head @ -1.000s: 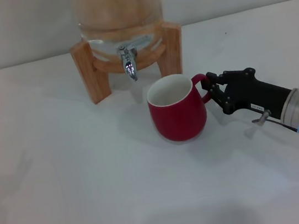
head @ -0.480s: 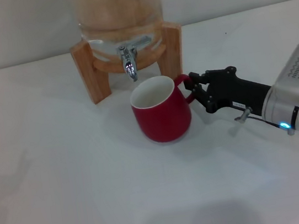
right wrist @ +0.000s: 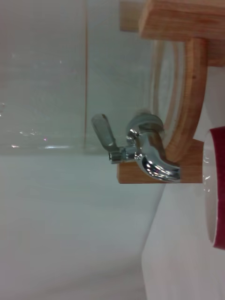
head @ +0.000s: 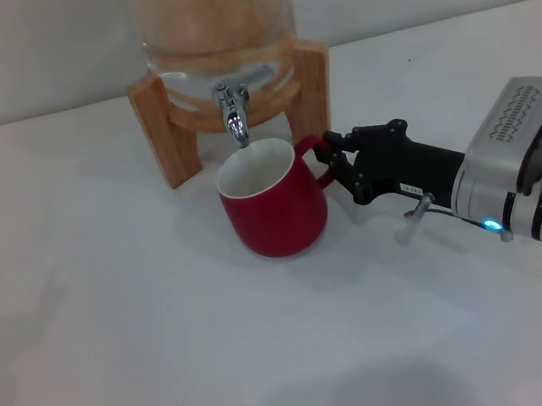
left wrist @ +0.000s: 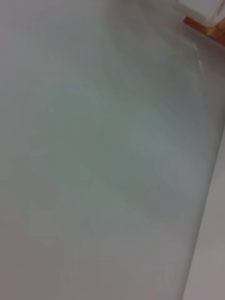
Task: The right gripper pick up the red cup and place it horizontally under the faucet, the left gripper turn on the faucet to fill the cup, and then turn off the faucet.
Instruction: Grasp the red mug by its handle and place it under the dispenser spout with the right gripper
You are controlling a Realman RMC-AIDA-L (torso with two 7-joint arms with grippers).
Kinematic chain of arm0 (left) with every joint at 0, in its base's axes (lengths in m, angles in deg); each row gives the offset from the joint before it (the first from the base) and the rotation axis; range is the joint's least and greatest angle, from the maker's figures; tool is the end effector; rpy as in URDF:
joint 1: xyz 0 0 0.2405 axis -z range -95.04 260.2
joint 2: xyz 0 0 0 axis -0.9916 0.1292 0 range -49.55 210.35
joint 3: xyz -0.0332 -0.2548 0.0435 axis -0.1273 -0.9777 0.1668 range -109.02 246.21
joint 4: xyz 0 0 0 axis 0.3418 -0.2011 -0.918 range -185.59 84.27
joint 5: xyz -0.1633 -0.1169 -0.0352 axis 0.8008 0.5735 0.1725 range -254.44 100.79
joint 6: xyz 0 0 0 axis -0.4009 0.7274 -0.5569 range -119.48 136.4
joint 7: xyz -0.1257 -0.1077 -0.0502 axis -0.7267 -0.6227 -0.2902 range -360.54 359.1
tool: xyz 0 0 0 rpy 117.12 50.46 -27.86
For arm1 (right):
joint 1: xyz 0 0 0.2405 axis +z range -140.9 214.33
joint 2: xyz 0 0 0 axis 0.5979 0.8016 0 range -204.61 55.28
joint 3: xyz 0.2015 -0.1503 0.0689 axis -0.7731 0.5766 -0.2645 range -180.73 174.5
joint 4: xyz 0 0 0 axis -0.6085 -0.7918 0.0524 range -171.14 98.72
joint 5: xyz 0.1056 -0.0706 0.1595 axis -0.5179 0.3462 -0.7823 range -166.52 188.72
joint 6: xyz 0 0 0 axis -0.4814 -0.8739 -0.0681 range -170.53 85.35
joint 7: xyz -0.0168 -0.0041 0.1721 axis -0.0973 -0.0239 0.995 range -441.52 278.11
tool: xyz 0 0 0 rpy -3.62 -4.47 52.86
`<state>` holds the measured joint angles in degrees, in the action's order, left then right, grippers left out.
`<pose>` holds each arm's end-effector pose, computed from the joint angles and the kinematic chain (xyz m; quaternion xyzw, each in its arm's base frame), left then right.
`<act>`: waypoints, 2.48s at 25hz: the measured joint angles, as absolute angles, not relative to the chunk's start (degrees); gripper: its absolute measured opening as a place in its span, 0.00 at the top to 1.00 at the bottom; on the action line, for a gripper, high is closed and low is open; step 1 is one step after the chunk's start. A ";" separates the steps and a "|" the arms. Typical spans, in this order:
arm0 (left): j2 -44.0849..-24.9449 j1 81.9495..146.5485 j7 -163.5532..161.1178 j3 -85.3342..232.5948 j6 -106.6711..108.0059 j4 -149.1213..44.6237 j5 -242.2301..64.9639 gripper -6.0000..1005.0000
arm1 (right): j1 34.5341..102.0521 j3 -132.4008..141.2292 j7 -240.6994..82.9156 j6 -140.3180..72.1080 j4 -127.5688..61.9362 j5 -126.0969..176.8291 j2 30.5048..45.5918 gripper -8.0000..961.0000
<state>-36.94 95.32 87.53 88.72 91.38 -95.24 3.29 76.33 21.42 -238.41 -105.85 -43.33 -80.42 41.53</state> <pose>-0.3689 0.2945 0.1003 -0.7315 -0.4202 -0.3571 0.4011 0.2610 0.3818 -0.0809 -0.8656 0.1716 0.2697 0.3855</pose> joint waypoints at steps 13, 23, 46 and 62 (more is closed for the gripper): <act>-37.03 95.32 87.52 88.81 91.61 -95.38 3.44 0.13 | 78.39 19.66 -238.68 -101.68 -43.85 -80.38 41.53 0.87; -37.07 95.32 87.51 88.74 91.61 -95.24 3.23 0.13 | 78.54 16.83 -239.34 -101.87 -44.97 -80.19 41.52 0.87; -37.27 94.99 87.52 88.99 91.89 -95.38 3.49 0.13 | 78.28 16.05 -241.86 -100.65 -46.39 -79.96 41.52 0.87; -37.38 94.97 87.52 88.72 92.49 -95.39 3.60 0.13 | 78.90 16.29 -242.64 -98.58 -46.58 -78.28 41.53 0.89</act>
